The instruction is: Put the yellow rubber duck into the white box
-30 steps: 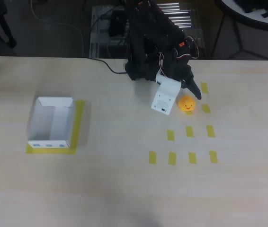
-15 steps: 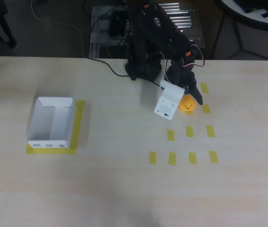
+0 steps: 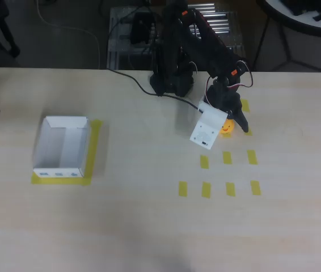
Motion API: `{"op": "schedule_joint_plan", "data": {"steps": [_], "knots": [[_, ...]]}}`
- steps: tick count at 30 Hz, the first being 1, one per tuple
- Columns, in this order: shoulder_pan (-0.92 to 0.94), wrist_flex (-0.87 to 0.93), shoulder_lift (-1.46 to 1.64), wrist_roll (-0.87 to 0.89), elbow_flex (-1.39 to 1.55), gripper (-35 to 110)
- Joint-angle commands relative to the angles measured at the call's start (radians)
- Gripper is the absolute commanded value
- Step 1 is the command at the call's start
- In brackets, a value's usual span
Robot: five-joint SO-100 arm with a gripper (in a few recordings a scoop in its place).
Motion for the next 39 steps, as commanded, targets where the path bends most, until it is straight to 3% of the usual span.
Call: {"op": "schedule_joint_plan", "data": {"steps": [1,17,18,21,22,28,39], "knots": [[-0.037,-0.017,-0.003,0.002,-0.087,53],[-0.075,-0.110,-0.025,0.020,0.018,47],[-0.077,-0.110,-0.025,0.020,0.021,42],[-0.083,-0.114,-0.029,0.020,0.032,12],[-0.083,-0.115,-0.031,0.018,0.037,9],[-0.089,-0.118,-0.031,0.018,0.046,0],[-0.011,-0.040,0.025,0.046,-0.049,0]]}}
